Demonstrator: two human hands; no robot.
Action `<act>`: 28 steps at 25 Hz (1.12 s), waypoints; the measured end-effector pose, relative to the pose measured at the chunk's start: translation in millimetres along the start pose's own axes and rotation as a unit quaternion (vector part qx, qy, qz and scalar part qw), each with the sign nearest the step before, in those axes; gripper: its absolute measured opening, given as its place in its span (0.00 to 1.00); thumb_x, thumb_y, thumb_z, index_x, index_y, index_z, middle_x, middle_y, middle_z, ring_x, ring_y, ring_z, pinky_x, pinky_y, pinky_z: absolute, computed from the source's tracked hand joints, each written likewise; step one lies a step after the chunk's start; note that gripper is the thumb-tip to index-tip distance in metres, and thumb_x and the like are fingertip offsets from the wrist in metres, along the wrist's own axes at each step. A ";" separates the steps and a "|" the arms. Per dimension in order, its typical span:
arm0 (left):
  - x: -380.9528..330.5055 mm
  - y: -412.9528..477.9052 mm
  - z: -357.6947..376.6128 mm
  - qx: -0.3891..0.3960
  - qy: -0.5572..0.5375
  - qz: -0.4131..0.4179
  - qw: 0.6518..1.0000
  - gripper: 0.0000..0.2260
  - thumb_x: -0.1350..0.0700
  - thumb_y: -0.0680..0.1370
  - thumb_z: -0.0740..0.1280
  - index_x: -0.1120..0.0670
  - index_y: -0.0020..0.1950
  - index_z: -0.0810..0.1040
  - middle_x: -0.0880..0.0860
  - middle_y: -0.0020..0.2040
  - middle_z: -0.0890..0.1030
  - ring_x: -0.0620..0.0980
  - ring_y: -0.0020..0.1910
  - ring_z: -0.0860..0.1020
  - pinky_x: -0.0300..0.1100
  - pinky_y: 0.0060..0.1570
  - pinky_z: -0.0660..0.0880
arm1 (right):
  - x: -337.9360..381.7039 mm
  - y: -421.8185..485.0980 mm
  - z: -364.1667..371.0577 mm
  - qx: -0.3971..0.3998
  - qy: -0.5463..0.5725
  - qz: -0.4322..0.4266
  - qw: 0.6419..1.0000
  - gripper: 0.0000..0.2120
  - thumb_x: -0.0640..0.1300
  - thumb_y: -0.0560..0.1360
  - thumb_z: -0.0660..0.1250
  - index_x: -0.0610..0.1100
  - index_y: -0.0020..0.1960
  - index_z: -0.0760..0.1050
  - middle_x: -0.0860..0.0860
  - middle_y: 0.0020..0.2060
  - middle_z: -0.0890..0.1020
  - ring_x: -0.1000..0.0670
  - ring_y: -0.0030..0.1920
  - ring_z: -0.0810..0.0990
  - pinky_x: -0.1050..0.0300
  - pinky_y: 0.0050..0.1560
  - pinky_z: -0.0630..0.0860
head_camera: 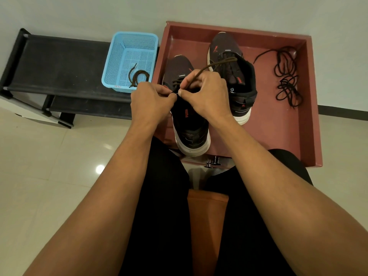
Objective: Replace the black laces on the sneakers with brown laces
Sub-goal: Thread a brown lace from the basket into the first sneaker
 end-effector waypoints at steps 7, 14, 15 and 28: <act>-4.0 -4.1 -1.0 -0.007 0.015 0.014 1.000 0.05 0.49 0.73 0.77 0.43 0.38 0.83 0.47 0.37 0.87 0.48 0.35 0.86 0.51 0.46 0.86 | -2.8 -1.3 -1.3 0.006 0.023 0.029 0.999 0.06 0.44 0.70 0.81 0.49 0.42 0.84 0.58 0.32 0.85 0.64 0.37 0.84 0.70 0.40 0.77; -4.4 -4.1 1.2 0.017 -0.028 0.011 0.999 0.07 0.50 0.78 0.72 0.50 0.45 0.88 0.54 0.39 0.87 0.52 0.41 0.87 0.53 0.45 0.86 | -1.8 -1.5 1.0 0.013 -0.010 0.020 1.000 0.07 0.47 0.69 0.82 0.53 0.41 0.84 0.57 0.32 0.85 0.60 0.37 0.84 0.60 0.44 0.82; -3.7 -3.3 1.1 0.020 -0.045 0.001 0.999 0.08 0.52 0.81 0.70 0.52 0.46 0.88 0.57 0.41 0.87 0.54 0.42 0.87 0.53 0.44 0.86 | -1.3 -1.6 1.3 0.016 -0.013 0.019 1.000 0.08 0.47 0.69 0.82 0.53 0.41 0.84 0.57 0.32 0.85 0.60 0.37 0.85 0.58 0.45 0.83; -0.2 0.7 -3.9 0.011 0.124 -0.003 0.992 0.05 0.54 0.81 0.69 0.51 0.49 0.85 0.55 0.44 0.86 0.56 0.45 0.86 0.50 0.52 0.84 | -12.3 -11.1 -20.6 0.056 -0.193 0.072 0.977 0.18 0.56 0.76 0.75 0.46 0.57 0.77 0.49 0.49 0.82 0.47 0.49 0.81 0.50 0.50 0.81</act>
Point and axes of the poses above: each hand's wrist, its own y-axis towards the middle knuckle, its own z-axis out of the palm, x = y × z, the point moved 3 cm from there along y, towards the middle knuckle
